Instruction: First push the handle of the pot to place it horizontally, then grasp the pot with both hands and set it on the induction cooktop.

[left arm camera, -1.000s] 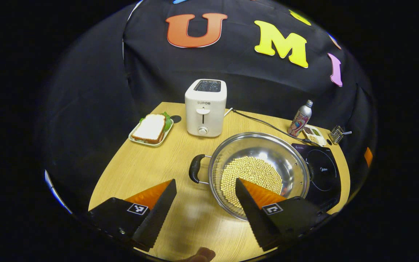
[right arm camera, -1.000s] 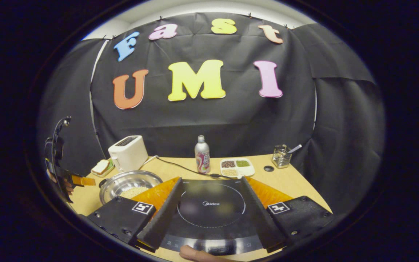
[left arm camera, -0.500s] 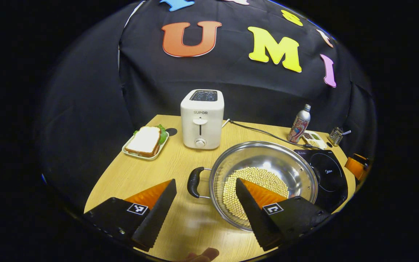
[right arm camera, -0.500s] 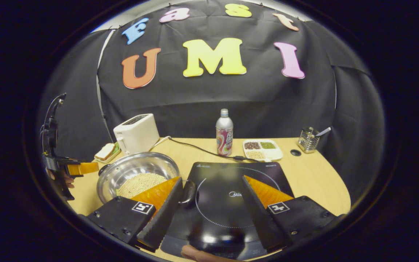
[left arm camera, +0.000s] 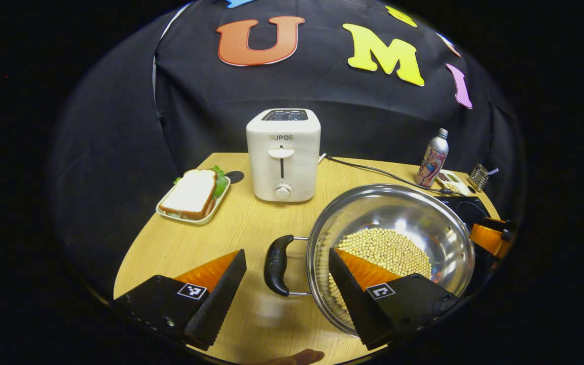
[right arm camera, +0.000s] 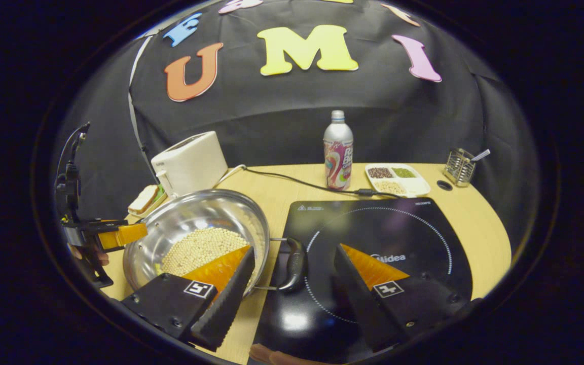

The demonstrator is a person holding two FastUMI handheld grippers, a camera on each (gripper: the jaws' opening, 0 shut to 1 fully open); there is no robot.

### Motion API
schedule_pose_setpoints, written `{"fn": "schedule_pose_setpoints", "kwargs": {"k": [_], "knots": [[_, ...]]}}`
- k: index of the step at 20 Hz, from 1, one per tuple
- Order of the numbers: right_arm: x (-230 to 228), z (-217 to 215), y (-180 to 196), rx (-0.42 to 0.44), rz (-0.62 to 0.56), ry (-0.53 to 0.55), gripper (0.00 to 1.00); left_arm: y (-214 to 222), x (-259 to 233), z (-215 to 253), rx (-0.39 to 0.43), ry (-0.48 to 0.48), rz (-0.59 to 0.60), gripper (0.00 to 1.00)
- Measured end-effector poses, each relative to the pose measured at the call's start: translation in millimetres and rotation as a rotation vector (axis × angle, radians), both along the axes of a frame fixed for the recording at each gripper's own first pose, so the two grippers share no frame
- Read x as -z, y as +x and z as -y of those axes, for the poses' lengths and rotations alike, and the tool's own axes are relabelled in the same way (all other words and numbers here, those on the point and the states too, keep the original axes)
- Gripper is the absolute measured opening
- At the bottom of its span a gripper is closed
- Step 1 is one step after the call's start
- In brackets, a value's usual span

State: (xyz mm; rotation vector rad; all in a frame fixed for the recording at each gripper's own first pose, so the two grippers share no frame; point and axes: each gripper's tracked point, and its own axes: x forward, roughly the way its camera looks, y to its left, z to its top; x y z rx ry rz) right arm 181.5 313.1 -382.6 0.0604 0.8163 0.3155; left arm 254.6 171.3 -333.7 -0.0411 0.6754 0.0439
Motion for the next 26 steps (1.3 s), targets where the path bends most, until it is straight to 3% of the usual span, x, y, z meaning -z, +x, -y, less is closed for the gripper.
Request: {"fn": "schedule_pose_setpoints", "kwargs": {"k": [2, 6, 8, 9, 10, 11, 13, 17, 21, 26], "knots": [[16, -4, -2, -0.014, -0.051, -0.033, 0.98, 4, 10, -3, 0.004, 0.016, -0.021, 0.98], [20, -9, 3, 0.001, -0.040, -0.042, 0.99, 5, 25, -7, 0.016, 0.025, -0.057, 0.95], [20, -9, 5, 0.018, -0.030, -0.060, 0.95, 6, 24, 2, 0.021, -0.009, -0.063, 0.82], [24, -7, 7, 0.025, -0.027, -0.082, 0.88, 8, 26, 2, 0.029, 0.014, -0.062, 0.81], [20, -8, 7, 0.024, -0.018, -0.085, 0.87, 8, 23, 0, 0.045, 0.045, -0.057, 0.80], [23, -15, 6, 0.016, -0.030, -0.057, 0.88, 9, 23, 0, 0.050, 0.058, -0.056, 0.67], [22, -14, 8, 0.031, -0.029, -0.049, 0.67, 7, 22, 2, 0.043, 0.057, -0.061, 0.67], [20, -15, 9, 0.015, -0.027, -0.030, 0.55, 4, 21, 2, 0.038, 0.083, -0.071, 0.65], [6, -21, 6, -0.016, -0.028, 0.040, 0.52, -7, 3, -6, 0.012, 0.111, -0.046, 0.65], [-56, -18, 9, -0.062, 0.043, 0.054, 0.51, -22, -38, -7, -0.030, 0.064, -0.023, 0.65]]}}
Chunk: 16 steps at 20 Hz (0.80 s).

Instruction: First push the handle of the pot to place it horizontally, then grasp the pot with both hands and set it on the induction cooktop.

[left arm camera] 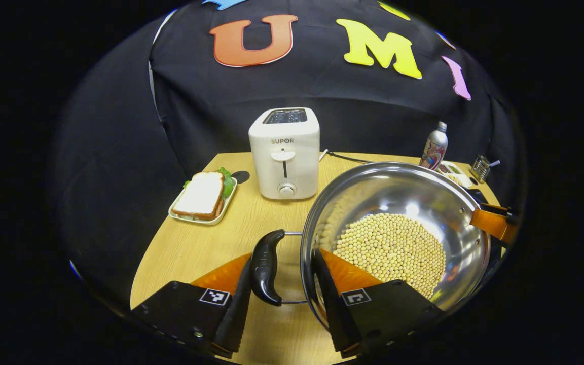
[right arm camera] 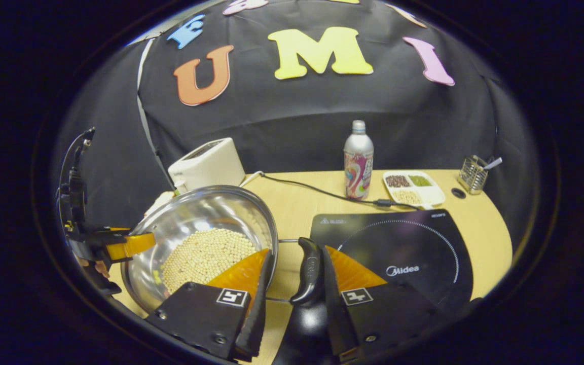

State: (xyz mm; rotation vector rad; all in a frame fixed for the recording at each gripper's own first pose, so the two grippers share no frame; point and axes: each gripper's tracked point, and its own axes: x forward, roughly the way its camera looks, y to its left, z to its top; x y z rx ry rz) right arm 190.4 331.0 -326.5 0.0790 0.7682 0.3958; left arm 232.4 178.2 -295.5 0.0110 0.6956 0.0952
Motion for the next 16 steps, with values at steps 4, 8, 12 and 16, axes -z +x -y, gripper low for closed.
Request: {"fn": "schedule_pose_setpoints", "kwargs": {"k": [4, 8, 12, 16], "knots": [[-46, 8, 3, -0.041, 0.022, 0.028, 0.54, -14, -42, 7, -0.029, -0.018, 0.002, 0.65], [-87, 30, 8, -0.061, 0.032, 0.034, 0.51, -25, -80, 26, -0.046, -0.024, 0.003, 0.64], [-118, 62, 16, -0.059, 0.042, 0.046, 0.51, -27, -110, 55, -0.038, -0.024, 0.021, 0.65], [-136, 102, 23, -0.040, 0.057, 0.056, 0.53, -24, -130, 92, -0.015, -0.007, 0.029, 0.64]]}}
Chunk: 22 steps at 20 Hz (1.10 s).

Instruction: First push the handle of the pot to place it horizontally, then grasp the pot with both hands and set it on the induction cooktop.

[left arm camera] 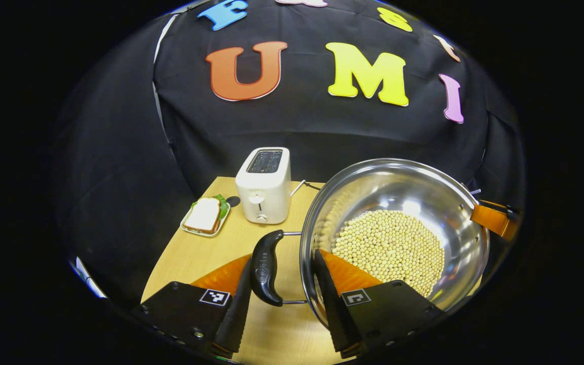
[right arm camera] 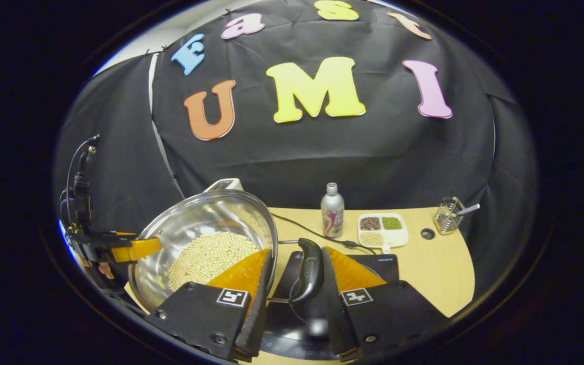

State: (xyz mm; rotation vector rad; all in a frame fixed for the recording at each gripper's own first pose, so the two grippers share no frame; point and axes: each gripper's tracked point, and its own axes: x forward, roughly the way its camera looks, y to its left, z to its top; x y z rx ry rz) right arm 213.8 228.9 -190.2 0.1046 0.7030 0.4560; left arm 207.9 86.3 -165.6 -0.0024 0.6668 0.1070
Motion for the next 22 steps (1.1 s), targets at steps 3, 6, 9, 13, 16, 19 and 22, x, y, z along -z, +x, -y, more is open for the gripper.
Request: {"fn": "schedule_pose_setpoints", "kwargs": {"k": [3, 6, 9, 13, 16, 19, 22], "knots": [[-4, 31, 7, 0.016, 0.012, -0.001, 0.51, 6, -9, 29, 0.013, 0.006, 0.013, 0.65], [-3, 61, 12, 0.042, 0.011, -0.005, 0.53, 13, -9, 59, 0.035, 0.006, 0.005, 0.65], [3, 92, 20, 0.065, 0.004, -0.010, 0.51, 22, -4, 88, 0.058, 0.007, 0.000, 0.65], [14, 124, 31, 0.105, -0.010, -0.008, 0.53, 34, 6, 119, 0.077, 0.005, 0.004, 0.65], [25, 147, 39, 0.124, -0.009, -0.026, 0.51, 45, 17, 143, 0.092, -0.004, 0.000, 0.65], [46, 160, 43, 0.132, -0.032, -0.035, 0.53, 55, 37, 157, 0.105, -0.020, -0.023, 0.65], [68, 169, 48, 0.141, -0.054, -0.035, 0.51, 60, 51, 169, 0.121, -0.011, -0.031, 0.65]]}}
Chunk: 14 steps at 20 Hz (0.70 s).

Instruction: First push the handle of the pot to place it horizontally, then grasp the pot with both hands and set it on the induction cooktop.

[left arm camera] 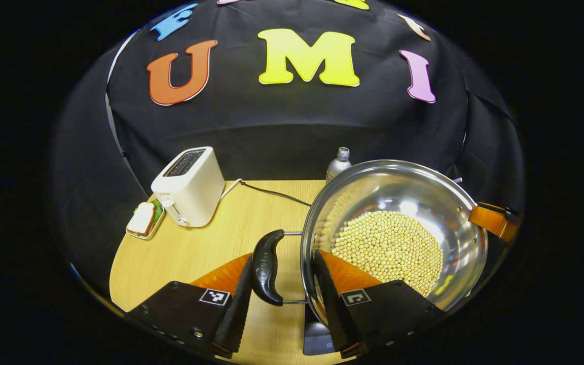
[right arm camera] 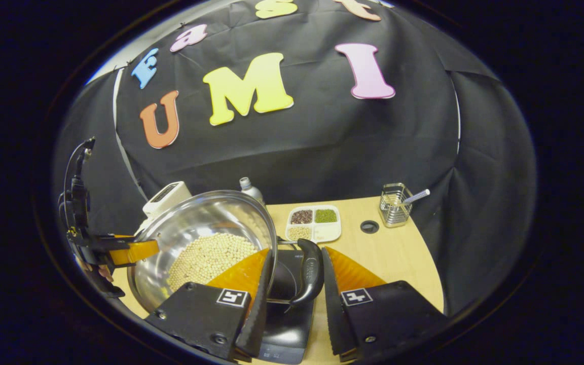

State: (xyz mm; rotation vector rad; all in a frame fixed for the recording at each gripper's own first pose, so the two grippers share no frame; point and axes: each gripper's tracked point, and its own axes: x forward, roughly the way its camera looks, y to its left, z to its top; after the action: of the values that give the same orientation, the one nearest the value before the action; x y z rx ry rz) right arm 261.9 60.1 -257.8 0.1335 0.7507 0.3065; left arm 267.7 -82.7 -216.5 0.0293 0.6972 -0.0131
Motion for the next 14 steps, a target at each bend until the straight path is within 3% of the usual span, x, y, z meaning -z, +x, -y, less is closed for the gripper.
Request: {"fn": "schedule_pose_setpoints", "kwargs": {"k": [14], "knots": [[83, 8, 3, 0.017, -0.064, -0.031, 0.51, 16, 80, 23, -0.002, -0.016, -0.072, 0.65]]}}
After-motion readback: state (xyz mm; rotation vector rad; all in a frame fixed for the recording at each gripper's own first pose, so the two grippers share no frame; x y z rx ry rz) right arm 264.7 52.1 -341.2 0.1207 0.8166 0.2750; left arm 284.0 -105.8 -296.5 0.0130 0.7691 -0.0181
